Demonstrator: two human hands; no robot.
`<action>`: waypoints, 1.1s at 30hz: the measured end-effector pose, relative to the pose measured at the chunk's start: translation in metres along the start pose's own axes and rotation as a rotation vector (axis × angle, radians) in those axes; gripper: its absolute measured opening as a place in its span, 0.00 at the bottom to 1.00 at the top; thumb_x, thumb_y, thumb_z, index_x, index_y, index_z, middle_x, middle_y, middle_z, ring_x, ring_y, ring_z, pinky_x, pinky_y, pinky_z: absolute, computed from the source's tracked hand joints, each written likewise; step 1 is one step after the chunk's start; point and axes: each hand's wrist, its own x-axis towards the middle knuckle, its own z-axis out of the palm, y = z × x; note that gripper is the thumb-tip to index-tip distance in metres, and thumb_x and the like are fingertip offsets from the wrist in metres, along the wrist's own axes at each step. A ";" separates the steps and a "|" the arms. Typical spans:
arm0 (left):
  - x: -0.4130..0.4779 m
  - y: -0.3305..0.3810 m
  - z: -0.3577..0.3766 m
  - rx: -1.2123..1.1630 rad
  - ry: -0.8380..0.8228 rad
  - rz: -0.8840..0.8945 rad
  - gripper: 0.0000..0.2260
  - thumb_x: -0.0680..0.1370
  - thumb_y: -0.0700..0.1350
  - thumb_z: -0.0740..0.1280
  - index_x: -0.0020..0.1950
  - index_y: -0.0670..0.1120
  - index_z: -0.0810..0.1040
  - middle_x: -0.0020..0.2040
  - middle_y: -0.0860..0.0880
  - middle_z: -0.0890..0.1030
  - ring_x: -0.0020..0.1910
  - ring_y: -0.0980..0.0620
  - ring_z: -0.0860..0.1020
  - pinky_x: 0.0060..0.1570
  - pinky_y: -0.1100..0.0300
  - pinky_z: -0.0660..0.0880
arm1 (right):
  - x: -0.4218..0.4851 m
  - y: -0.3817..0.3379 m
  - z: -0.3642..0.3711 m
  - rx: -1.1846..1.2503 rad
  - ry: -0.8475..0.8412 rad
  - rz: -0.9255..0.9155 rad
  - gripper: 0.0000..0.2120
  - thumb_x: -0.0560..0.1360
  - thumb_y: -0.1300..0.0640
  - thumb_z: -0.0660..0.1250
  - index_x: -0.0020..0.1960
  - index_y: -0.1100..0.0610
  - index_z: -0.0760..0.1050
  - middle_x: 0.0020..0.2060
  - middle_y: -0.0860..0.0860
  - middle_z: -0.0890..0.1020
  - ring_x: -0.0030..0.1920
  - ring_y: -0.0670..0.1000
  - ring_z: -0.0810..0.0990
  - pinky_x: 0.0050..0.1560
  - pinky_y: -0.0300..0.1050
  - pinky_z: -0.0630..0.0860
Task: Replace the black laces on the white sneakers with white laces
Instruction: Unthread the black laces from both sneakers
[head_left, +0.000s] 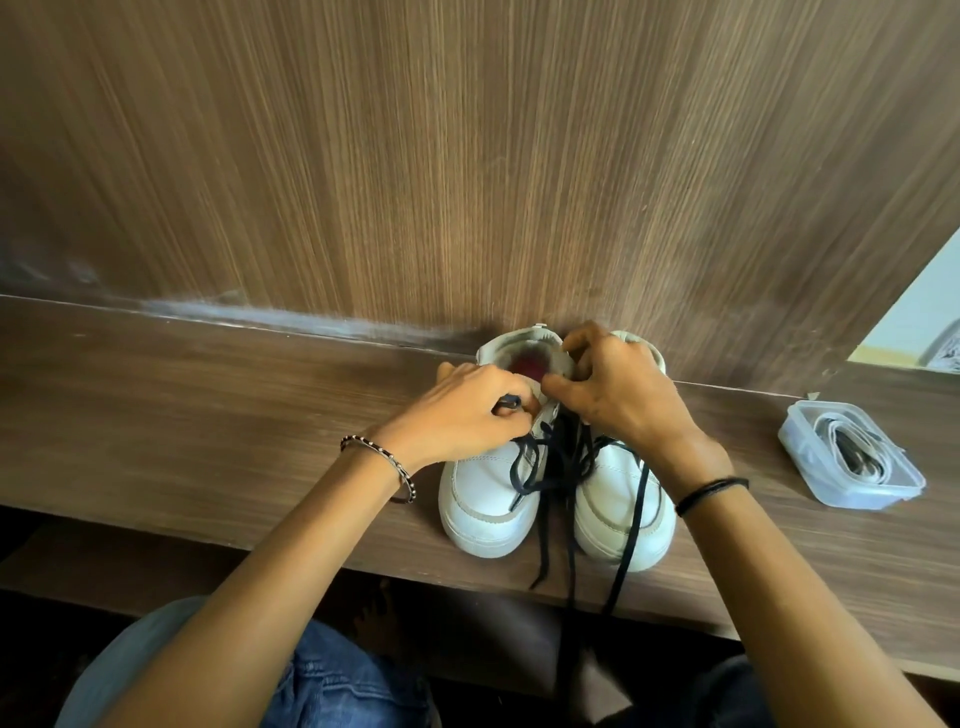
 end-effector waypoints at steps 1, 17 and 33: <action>0.001 -0.002 0.000 0.020 -0.002 0.024 0.09 0.81 0.46 0.66 0.40 0.52 0.79 0.28 0.53 0.68 0.32 0.62 0.70 0.57 0.52 0.67 | 0.000 0.000 0.002 -0.041 0.015 0.033 0.22 0.72 0.40 0.72 0.57 0.54 0.75 0.40 0.51 0.83 0.46 0.54 0.82 0.44 0.52 0.78; 0.006 -0.021 -0.005 0.071 0.516 -0.020 0.07 0.83 0.43 0.63 0.48 0.48 0.78 0.33 0.57 0.68 0.43 0.52 0.73 0.53 0.52 0.66 | -0.001 -0.005 -0.003 -0.113 -0.079 0.062 0.15 0.74 0.44 0.72 0.52 0.55 0.77 0.45 0.51 0.81 0.45 0.54 0.80 0.39 0.48 0.72; 0.009 -0.002 0.009 -0.500 0.217 -0.049 0.07 0.82 0.46 0.63 0.46 0.50 0.79 0.40 0.55 0.73 0.35 0.59 0.72 0.40 0.63 0.70 | -0.003 -0.006 -0.006 -0.097 -0.110 0.059 0.15 0.75 0.44 0.71 0.51 0.54 0.76 0.42 0.52 0.82 0.45 0.55 0.82 0.45 0.50 0.78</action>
